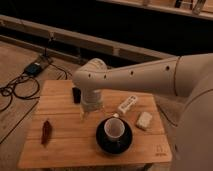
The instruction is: Move the arm in a circular motion
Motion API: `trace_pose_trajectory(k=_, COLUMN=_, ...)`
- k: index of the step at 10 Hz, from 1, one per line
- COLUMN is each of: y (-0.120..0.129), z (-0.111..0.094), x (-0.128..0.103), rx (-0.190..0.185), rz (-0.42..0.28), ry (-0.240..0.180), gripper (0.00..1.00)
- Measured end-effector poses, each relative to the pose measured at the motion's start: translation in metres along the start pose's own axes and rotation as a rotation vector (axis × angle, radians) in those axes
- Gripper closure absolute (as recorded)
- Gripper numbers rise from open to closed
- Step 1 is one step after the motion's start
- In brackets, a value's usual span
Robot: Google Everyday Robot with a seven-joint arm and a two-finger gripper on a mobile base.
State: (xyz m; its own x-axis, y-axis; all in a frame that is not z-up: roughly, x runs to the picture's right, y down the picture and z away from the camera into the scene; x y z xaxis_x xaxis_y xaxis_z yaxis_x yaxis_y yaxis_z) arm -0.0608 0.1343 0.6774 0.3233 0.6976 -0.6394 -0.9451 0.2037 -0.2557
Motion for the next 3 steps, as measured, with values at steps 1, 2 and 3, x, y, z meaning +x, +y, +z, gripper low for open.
trace_pose_trajectory(k=1, y=0.0007, z=-0.0004, x=-0.0003, rx=-0.001, rz=-0.001, ry=-0.002, gripper=0.35)
trace_pose_trajectory(k=2, y=0.0002, z=-0.0003, x=-0.0002, rx=-0.001, rz=0.0, ry=-0.001, gripper=0.35)
trace_pose_trajectory(k=3, y=-0.001, z=-0.0004, x=0.0, rx=-0.001, rz=0.002, ry=-0.001, gripper=0.35)
